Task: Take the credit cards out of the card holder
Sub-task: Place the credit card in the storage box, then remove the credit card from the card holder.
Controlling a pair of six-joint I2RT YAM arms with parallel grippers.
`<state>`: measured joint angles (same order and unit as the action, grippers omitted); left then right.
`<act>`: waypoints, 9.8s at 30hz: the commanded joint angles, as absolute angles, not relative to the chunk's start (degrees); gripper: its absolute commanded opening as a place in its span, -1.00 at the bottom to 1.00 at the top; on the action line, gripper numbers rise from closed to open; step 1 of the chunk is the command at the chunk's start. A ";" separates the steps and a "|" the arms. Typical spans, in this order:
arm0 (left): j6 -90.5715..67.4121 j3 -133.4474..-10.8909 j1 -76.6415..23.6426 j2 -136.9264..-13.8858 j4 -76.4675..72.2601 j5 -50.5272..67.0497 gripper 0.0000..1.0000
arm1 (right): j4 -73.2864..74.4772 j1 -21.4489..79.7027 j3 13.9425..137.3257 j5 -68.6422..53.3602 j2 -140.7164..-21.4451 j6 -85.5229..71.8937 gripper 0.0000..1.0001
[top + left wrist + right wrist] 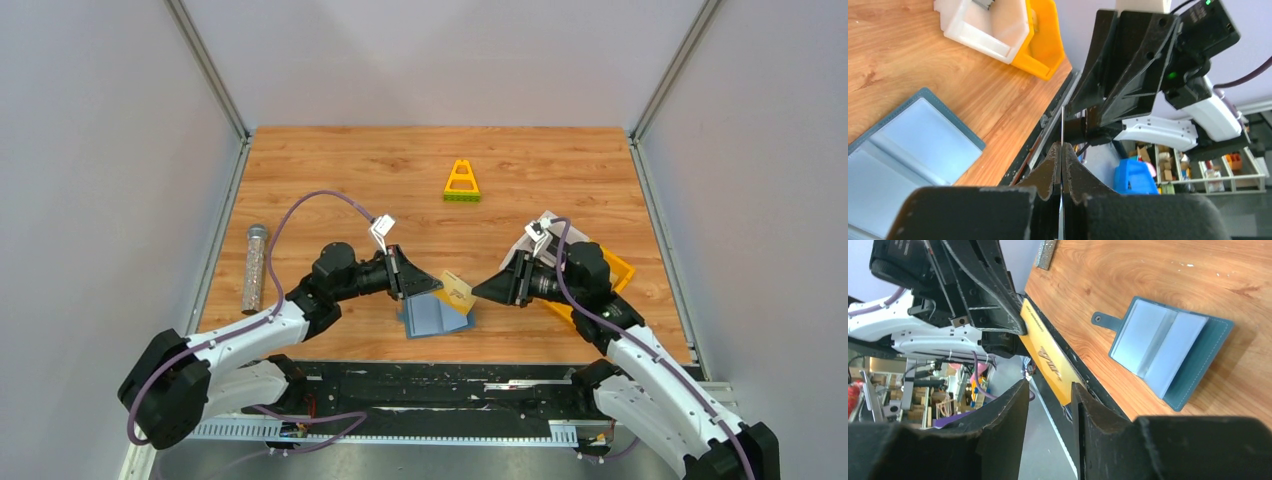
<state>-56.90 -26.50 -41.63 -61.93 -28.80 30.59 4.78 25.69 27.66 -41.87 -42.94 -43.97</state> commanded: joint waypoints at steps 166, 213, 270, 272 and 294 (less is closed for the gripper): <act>-48.07 -29.13 -41.74 -43.08 18.07 1.70 1.00 | 49.56 -31.60 64.19 -10.73 -83.12 -23.17 -0.66; -39.88 -28.68 -41.72 -65.27 3.33 12.29 -1.00 | 24.18 46.49 49.62 -2.69 -73.37 -50.14 0.13; -42.71 -25.85 -41.70 -57.00 2.04 16.38 -1.00 | 22.30 55.05 55.81 2.19 -89.56 -48.96 0.06; -42.79 -25.84 -41.74 -56.95 2.02 16.35 -1.00 | 22.25 55.03 55.80 2.14 -89.90 -48.94 0.06; -42.47 -25.84 -41.75 -57.26 2.02 15.98 -1.00 | 32.08 55.04 55.63 11.18 -89.22 -51.51 -0.05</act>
<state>-42.72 -25.80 -41.58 -58.02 3.92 16.01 27.22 54.74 53.95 5.69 -91.09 -49.82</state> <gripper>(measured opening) 0.029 0.478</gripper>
